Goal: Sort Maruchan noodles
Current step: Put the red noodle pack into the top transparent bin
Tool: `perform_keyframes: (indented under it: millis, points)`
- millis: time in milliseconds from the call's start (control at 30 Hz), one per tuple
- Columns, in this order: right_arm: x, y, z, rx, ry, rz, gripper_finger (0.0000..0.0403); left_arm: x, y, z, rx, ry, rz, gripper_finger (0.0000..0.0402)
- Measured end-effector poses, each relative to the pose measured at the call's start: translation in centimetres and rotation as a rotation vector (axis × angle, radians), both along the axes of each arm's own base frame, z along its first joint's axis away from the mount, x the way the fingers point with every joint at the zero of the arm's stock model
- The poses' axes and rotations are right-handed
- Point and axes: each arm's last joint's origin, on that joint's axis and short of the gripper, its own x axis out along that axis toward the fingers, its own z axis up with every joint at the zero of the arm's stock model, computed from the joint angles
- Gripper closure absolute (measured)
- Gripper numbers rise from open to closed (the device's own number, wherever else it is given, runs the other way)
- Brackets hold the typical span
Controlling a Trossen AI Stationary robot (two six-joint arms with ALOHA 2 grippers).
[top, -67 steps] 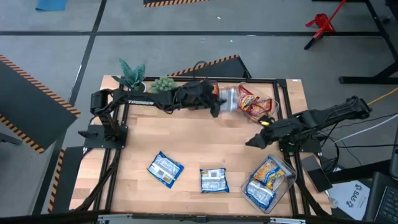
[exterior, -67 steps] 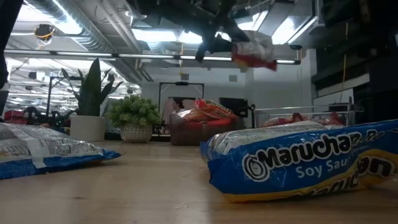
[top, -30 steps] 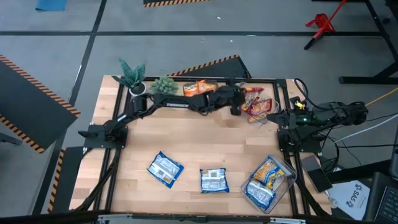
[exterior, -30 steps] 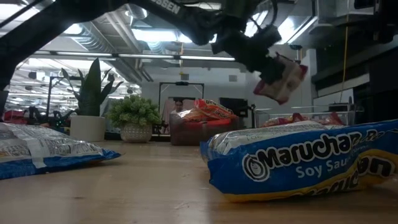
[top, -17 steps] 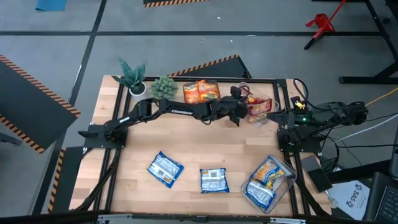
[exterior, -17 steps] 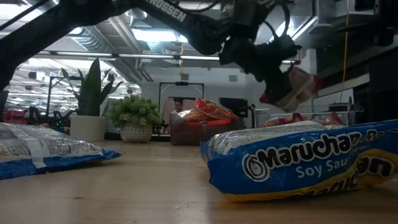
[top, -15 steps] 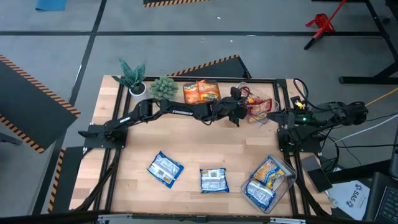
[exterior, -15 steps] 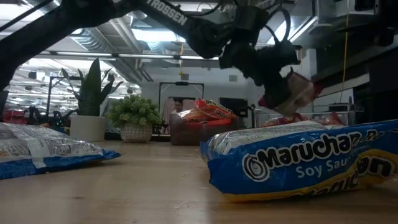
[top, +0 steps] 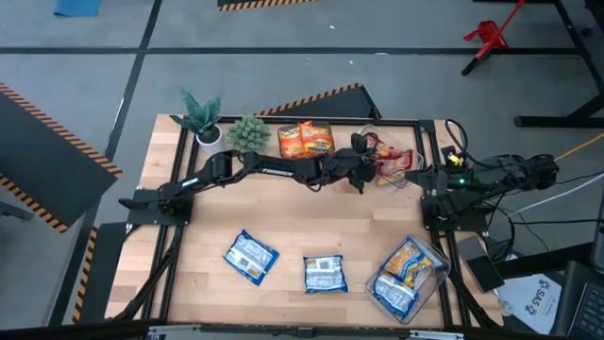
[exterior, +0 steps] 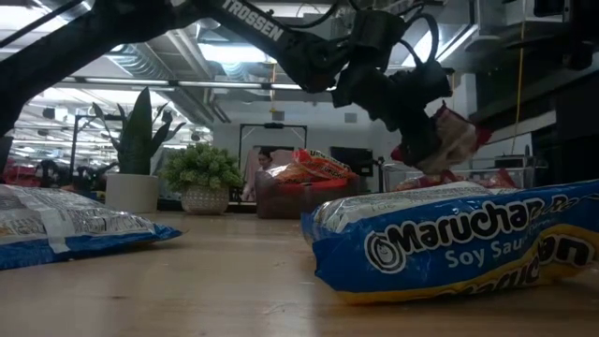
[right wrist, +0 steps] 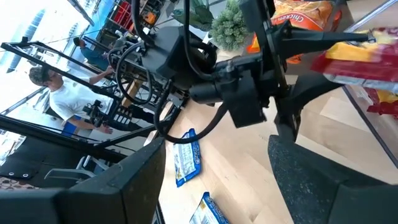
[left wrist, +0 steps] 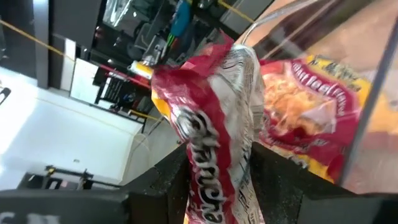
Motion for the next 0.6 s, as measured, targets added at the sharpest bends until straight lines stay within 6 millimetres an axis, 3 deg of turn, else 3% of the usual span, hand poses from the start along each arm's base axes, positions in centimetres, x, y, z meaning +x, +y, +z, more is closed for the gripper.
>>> perform_keyframes:
  millis: [600]
  points:
    - [0.07, 0.03, -0.05, -0.002, 0.008, 0.002, 0.0134, 0.06, -0.46, 0.09, -0.149, -0.078, -0.026, 0.0159]
